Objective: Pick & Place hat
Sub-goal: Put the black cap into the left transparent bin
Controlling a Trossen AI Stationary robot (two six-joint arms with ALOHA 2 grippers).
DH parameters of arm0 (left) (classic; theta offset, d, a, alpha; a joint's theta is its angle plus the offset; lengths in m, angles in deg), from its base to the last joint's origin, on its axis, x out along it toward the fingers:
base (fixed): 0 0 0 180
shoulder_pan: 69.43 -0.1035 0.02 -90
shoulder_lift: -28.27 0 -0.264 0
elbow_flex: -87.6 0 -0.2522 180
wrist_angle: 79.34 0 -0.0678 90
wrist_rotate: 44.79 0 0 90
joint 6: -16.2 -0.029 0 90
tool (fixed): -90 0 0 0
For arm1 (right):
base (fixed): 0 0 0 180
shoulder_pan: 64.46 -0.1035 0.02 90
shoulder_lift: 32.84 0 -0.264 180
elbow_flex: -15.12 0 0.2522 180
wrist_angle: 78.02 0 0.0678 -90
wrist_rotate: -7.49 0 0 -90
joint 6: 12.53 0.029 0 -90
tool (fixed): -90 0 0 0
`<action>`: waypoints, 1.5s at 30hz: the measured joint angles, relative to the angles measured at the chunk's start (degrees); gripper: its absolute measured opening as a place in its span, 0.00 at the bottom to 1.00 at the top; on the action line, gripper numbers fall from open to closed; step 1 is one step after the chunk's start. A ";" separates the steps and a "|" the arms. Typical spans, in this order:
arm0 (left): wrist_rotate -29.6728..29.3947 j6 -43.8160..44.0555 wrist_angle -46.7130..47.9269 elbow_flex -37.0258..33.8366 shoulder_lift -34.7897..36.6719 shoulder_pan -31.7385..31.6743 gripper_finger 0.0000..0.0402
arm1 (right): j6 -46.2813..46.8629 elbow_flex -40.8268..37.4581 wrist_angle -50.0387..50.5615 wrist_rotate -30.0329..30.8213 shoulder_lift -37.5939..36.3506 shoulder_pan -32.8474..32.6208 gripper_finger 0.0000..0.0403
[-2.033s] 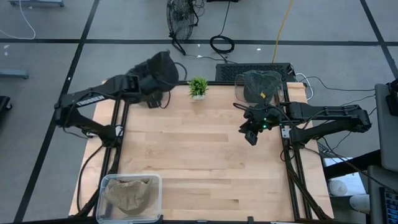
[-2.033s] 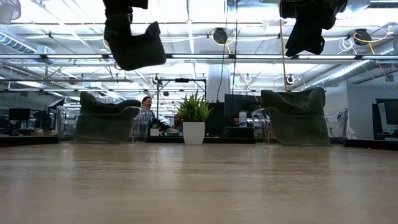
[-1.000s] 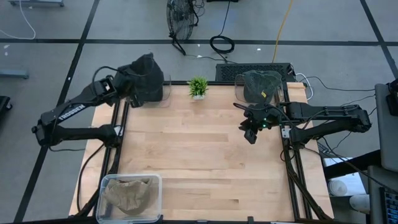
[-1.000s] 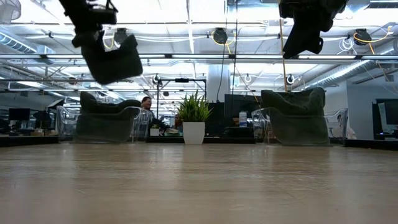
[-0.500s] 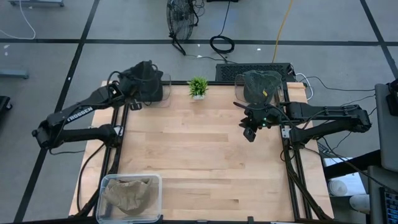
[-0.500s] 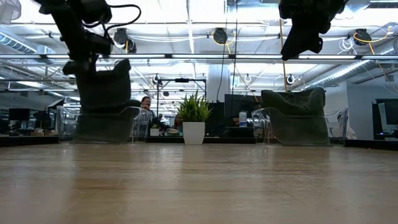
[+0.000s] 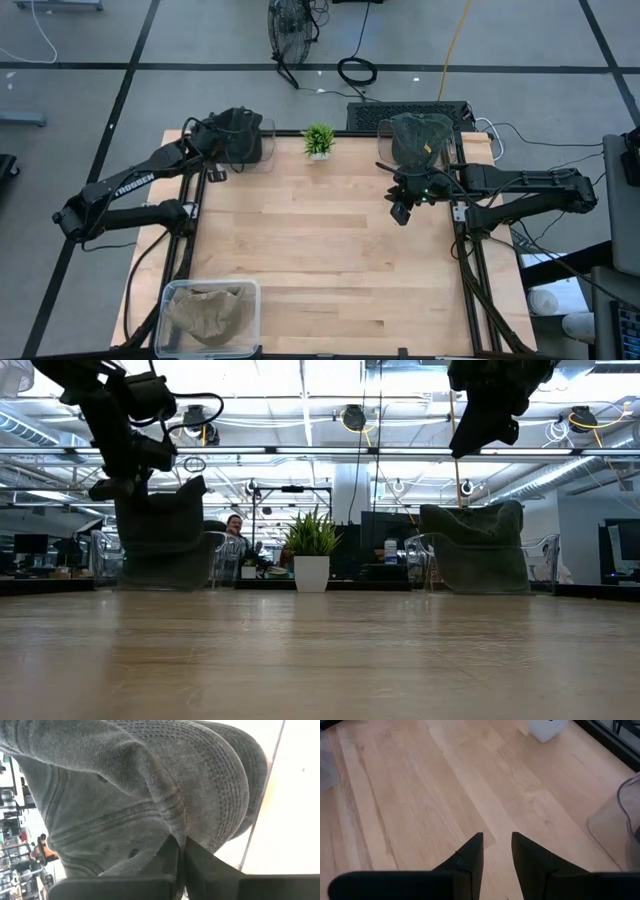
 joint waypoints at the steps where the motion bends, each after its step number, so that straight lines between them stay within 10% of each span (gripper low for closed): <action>1: -0.01 0.25 -0.21 0.00 0.00 -0.17 0.02 | 0.00 0.00 0.01 0.04 0.00 0.01 0.22; 29: 8.28 -3.80 2.12 -2.45 -3.29 -0.47 0.07 | -0.38 0.00 0.87 1.37 -0.02 0.37 0.22; 45: 2.96 -2.62 4.95 1.66 -3.34 -0.25 0.35 | 1.27 0.00 0.87 1.37 0.00 0.37 0.22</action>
